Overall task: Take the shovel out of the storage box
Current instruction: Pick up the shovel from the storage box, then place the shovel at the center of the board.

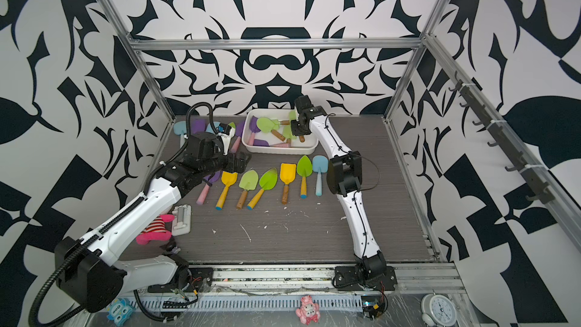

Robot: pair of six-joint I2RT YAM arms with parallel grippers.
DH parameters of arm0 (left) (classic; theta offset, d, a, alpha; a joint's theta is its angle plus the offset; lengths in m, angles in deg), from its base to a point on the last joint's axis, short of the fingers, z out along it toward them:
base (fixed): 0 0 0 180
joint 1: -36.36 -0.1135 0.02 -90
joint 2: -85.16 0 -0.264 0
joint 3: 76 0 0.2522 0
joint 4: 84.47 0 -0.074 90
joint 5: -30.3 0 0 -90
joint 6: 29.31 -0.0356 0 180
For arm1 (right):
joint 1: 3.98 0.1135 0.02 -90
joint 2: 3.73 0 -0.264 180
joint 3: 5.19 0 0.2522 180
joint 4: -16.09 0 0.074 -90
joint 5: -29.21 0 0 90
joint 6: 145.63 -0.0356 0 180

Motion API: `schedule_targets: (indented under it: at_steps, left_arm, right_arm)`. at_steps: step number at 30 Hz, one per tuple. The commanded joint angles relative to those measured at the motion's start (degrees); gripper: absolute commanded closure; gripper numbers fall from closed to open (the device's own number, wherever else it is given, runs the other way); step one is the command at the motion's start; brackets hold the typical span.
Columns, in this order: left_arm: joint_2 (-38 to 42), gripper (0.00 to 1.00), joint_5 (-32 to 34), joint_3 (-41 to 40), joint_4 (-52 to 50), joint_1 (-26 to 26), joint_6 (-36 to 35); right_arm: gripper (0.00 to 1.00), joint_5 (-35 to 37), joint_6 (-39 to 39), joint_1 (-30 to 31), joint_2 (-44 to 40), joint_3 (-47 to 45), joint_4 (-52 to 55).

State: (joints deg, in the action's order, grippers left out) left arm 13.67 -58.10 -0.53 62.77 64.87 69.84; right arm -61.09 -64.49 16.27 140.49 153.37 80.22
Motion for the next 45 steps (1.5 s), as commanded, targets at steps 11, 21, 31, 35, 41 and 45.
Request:
schedule_targets:
  at_steps: [11,21,31,35,41,45]
  left_arm:
    - [0.9,0.01,0.5,-0.6,2.5,0.1,0.6]
    - [0.6,0.01,0.2,-0.4,3.1,0.1,0.4]
    - [0.7,0.01,0.0,-0.7,3.4,0.1,0.2]
    - [0.5,0.01,-0.2,-0.8,3.5,0.1,0.2]
    - [0.2,0.01,-0.6,-0.4,3.6,0.1,0.0]
    - [0.0,0.01,-0.8,-0.2,3.4,0.1,-0.1]
  right_arm:
    - [1.0,-2.8,-2.7,-1.6,-10.5,-2.8,-3.2]
    - [1.0,-4.5,-5.0,-4.3,-14.3,-7.6,-4.5]
    - [1.0,-4.4,-5.1,-7.8,-18.4,-14.1,-5.7]
    - [1.0,-4.3,-5.2,-9.7,-19.6,-16.4,-6.1]
    - [1.0,-4.4,-5.9,-11.8,-20.1,-19.1,-7.2]
    - [1.0,-4.4,-6.3,-12.9,-19.8,-19.9,-7.8]
